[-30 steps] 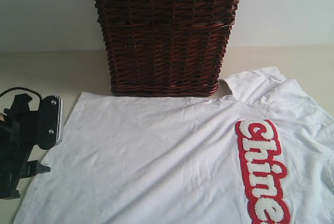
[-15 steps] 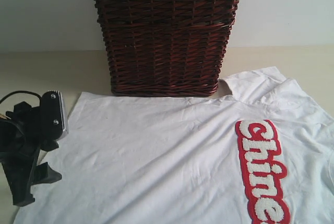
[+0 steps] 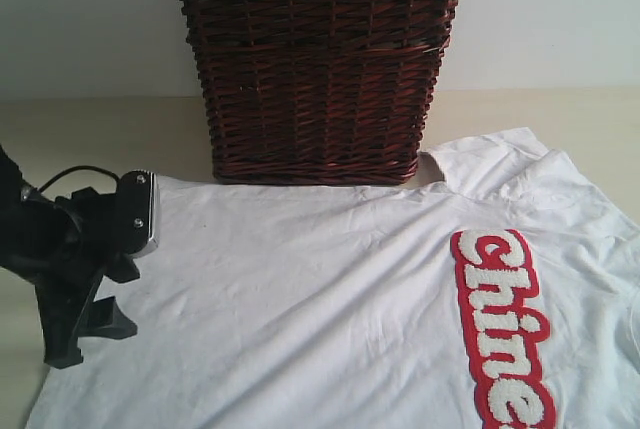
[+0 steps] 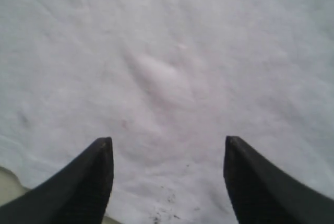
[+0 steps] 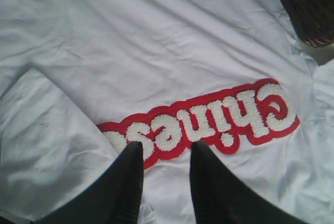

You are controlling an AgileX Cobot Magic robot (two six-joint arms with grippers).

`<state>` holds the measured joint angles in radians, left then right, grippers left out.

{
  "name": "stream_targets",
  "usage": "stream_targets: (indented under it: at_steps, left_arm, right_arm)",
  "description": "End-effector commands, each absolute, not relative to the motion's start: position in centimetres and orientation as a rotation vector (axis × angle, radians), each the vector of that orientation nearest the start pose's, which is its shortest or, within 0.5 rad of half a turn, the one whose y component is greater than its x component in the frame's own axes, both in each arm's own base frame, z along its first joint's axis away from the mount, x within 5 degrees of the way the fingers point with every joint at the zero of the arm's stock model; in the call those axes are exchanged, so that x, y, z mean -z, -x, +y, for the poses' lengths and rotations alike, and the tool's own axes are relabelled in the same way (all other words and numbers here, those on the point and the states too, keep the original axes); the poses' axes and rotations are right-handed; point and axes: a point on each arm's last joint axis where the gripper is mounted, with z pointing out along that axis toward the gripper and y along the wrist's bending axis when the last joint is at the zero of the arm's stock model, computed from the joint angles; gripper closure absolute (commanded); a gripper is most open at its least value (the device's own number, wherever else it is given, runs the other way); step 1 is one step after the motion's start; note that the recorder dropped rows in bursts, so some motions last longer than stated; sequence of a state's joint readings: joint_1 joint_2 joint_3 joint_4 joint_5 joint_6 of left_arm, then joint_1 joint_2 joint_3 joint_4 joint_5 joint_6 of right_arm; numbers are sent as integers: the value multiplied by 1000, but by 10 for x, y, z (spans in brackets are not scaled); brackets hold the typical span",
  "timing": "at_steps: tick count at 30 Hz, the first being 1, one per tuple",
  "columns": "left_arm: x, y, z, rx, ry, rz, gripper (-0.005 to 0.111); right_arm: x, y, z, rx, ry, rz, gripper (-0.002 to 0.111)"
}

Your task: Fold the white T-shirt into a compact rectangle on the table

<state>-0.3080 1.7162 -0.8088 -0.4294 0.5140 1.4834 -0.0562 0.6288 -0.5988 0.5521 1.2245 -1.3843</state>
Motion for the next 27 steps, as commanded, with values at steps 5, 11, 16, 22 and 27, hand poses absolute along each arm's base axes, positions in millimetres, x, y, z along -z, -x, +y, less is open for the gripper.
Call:
stream_targets:
  at_steps: [5,11,16,22,27]
  left_arm:
    - [-149,-278,-109,66,-1933,1986,26]
    - [-149,-279,-113,125,-1819,2055,25]
    - [-147,-270,-114,227,-1871,2089,25]
    - [-145,-261,-110,276,-2002,2095,25]
    - [-143,-262,-103,179,-2120,2042,25]
  right_arm:
    - [-286,-80,42,-216,1431,2000,77]
    - [-286,-80,42,-216,1431,2000,77]
    - [-286,-80,42,-216,1431,2000,77]
    - [-286,-80,42,-218,1429,1999,77]
    - [-286,-80,42,-227,1409,2014,77]
